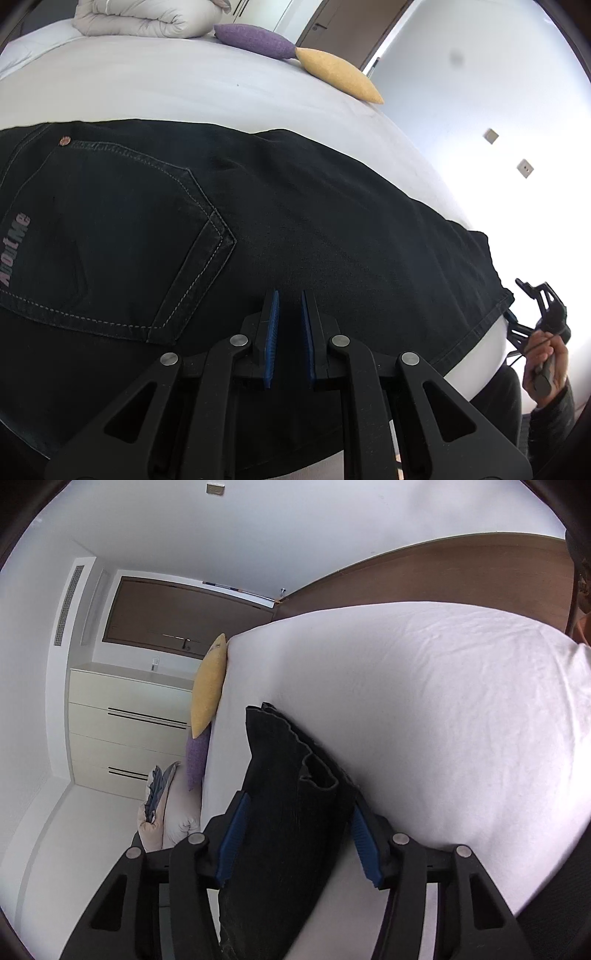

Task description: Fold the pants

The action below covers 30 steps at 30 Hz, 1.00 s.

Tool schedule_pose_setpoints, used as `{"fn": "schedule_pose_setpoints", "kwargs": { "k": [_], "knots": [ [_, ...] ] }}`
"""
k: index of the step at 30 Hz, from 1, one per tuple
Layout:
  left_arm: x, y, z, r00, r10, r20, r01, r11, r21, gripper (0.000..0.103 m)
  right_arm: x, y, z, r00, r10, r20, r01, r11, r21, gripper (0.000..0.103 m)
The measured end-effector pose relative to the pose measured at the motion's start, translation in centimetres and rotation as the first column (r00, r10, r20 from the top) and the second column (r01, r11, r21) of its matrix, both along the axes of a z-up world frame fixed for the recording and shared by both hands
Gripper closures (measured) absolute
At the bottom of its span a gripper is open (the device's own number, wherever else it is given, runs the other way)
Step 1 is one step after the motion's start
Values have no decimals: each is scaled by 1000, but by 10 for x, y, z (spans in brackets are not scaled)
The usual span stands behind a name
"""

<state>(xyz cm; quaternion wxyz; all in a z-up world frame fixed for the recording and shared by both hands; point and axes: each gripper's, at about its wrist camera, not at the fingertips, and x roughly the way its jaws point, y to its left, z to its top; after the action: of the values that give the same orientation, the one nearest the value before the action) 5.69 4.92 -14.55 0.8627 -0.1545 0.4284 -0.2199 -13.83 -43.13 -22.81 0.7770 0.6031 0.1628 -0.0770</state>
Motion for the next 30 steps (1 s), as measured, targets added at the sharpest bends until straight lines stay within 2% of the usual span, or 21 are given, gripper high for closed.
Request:
{"fn": "schedule_pose_setpoints", "kwargs": {
  "k": [1,3,4,6,8,12,14,15,16,17,18,20,21,22,24,25,26,27,28,30],
  "knots": [
    [2,-1,-3,1000,1,-4,-1,1000,-6,92,7,-1,1,1000,2,-3,-2,1000,1,52],
    [2,1,-6,1000,0,-11,0,1000,-16,92,20,-2,0,1000,11,-1,-11,1000,10,67],
    [2,2,-8,1000,-1,-12,1,1000,-17,92,26,-3,-2,1000,13,0,-13,1000,23,71],
    [2,1,-10,1000,-3,-13,2,1000,-19,92,35,-5,-7,1000,16,4,-16,999,44,89],
    [2,1,-11,1000,-4,-14,3,1000,-25,92,37,-5,-5,1000,20,2,-20,999,26,90],
    [1,5,-14,1000,-2,-15,1,999,-33,92,39,6,11,999,31,-25,-32,997,-70,91],
    [1,5,-13,1000,0,-15,0,1000,-29,92,43,23,32,996,73,-49,-81,978,-192,92],
    [1,5,-11,1000,2,-18,-3,1000,-26,92,50,43,49,991,112,-74,-129,949,-289,92],
    [1,5,-9,1000,6,-19,-6,1000,-25,92,54,64,61,984,149,-99,-176,910,-375,92],
    [1,4,-7,1000,9,-23,-10,1000,-26,92,59,88,74,973,187,-132,-228,853,-470,91],
    [2,3,-5,1000,11,-29,-12,999,-38,92,65,126,87,956,232,-177,-292,748,-595,91],
    [2,3,0,1000,6,-30,-9,997,-71,92,71,187,96,927,276,-253,-369,557,-744,92],
    [2,1,4,1000,-1,-27,-2,996,-94,92,74,217,94,913,276,-300,-398,448,-801,92],
    [2,-1,8,1000,-9,-25,6,994,-112,92,80,247,85,900,253,-354,-425,328,-844,92],
    [3,-7,15,999,-30,-33,25,988,-154,91,93,285,57,864,200,-461,-492,144,-859,92],
    [5,-10,16,998,-40,-39,33,984,-176,80,98,294,44,846,186,-500,-522,97,-847,91],
    [6,-13,18,998,-49,-45,39,979,-199,68,101,299,33,831,176,-529,-546,72,-834,91],
    [7,-17,19,997,-53,-48,41,975,-219,30,102,301,25,823,163,-544,-559,59,-827,91],
    [7,-22,20,998,-48,-44,36,970,-240,14,101,303,22,828,154,-540,-552,49,-833,91],
    [10,-31,22,997,-63,-47,48,961,-271,13,100,305,21,835,143,-531,-539,26,-842,91]
  ]
}}
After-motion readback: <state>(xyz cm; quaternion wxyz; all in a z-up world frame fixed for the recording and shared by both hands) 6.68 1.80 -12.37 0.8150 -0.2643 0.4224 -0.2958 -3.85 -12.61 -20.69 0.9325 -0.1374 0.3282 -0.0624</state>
